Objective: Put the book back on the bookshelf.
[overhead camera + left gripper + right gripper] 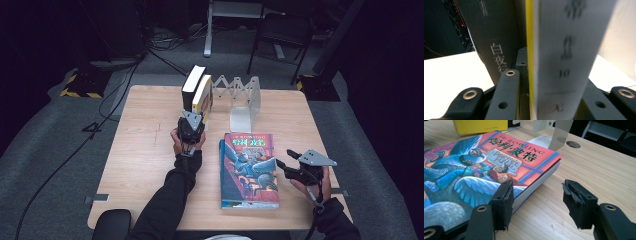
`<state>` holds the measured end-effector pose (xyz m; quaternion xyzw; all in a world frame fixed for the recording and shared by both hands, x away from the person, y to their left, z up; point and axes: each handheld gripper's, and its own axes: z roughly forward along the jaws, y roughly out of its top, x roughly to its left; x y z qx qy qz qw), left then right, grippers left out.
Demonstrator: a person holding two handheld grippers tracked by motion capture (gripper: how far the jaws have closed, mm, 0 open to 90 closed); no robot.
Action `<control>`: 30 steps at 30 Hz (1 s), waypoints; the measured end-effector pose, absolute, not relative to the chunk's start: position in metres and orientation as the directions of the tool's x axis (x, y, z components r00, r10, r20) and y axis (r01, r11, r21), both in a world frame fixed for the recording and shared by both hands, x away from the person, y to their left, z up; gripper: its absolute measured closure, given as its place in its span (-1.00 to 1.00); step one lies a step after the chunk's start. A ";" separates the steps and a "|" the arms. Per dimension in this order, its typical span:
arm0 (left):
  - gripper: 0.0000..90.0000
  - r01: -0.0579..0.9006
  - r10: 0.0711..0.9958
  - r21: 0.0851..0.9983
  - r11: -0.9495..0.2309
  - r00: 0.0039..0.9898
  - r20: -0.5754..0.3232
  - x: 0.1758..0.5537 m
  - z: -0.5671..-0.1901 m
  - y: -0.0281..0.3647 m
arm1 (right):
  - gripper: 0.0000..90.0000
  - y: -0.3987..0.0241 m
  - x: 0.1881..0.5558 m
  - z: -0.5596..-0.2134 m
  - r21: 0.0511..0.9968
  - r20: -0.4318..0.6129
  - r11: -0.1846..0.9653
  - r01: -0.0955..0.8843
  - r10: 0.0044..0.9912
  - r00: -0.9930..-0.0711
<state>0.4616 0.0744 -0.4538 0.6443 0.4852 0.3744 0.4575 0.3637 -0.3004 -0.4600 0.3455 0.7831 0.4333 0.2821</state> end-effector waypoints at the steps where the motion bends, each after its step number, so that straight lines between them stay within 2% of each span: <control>1: 0.65 0.284 0.964 0.954 -0.099 0.266 0.021 0.462 -0.457 0.077 | -0.07 -0.300 0.364 -0.460 0.873 -0.143 0.387 0.297 0.785 -0.603; 20: 0.53 0.285 0.955 0.956 -0.067 0.295 -0.020 0.449 -0.466 0.084 | -0.05 -0.300 0.363 -0.461 0.862 -0.135 0.404 0.307 0.766 -0.628; 30: 0.66 0.293 0.965 0.952 -0.084 0.261 0.005 0.443 -0.469 0.081 | -0.05 -0.298 0.363 -0.462 0.852 -0.131 0.418 0.314 0.753 -0.645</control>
